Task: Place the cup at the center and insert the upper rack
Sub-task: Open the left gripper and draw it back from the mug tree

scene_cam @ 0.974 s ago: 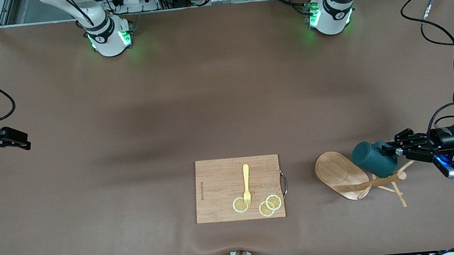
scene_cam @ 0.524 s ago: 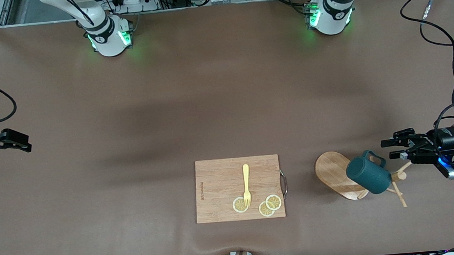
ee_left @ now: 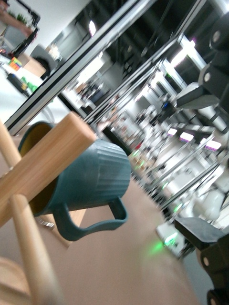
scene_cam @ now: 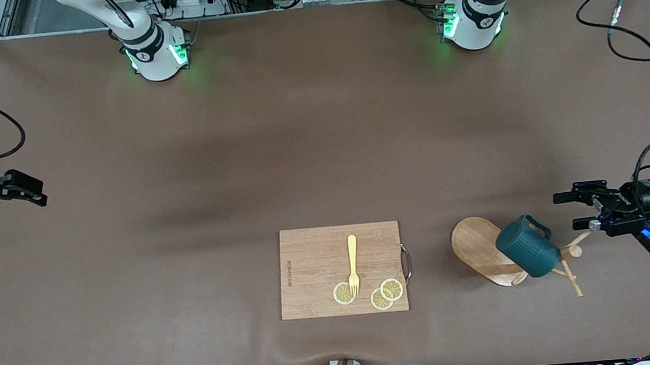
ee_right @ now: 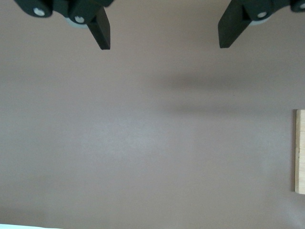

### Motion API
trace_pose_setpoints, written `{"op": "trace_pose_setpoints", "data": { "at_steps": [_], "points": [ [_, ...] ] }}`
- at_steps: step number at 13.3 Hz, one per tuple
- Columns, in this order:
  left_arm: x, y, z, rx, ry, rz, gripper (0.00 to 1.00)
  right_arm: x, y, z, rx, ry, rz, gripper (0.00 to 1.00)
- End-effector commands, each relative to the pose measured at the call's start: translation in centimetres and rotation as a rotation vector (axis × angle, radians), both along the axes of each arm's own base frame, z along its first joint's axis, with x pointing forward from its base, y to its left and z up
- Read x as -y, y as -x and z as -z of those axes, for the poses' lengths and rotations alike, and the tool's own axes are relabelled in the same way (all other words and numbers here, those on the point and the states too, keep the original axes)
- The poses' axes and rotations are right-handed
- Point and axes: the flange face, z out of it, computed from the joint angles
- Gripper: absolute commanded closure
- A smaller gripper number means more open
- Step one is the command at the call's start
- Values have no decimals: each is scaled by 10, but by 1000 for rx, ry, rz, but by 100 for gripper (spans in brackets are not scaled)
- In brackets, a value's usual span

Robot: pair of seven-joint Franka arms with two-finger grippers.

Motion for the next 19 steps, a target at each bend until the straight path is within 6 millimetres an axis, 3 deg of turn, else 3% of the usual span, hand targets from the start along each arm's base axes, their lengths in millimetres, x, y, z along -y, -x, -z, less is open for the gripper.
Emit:
{"op": "trace_pose_setpoints", "data": {
  "at_steps": [1, 5, 10, 12, 14, 17, 19],
  "points": [
    [14, 26, -63, 67, -192, 21, 0, -6, 14, 2, -2, -6, -5, 0],
    [40, 58, -113, 142, -462, 97, 0, -3, 24, 10, -98, -11, 100, 0],
    [102, 106, -181, 287, -942, 319, 0, 4, 35, 18, -195, -9, 155, 0],
    [107, 120, -197, 320, -1069, 379, 0, 11, 33, 21, -203, -31, 172, 0],
    [109, 132, -200, 366, -1190, 499, 0, 25, 33, 21, -203, -153, 216, 0],
    [124, 155, -222, 434, -1244, 596, 0, 28, 31, 13, -183, -154, 210, 0],
    [121, 163, -239, 492, -1272, 647, 0, 30, 31, 11, -176, -131, 207, 0]
  ]
}}
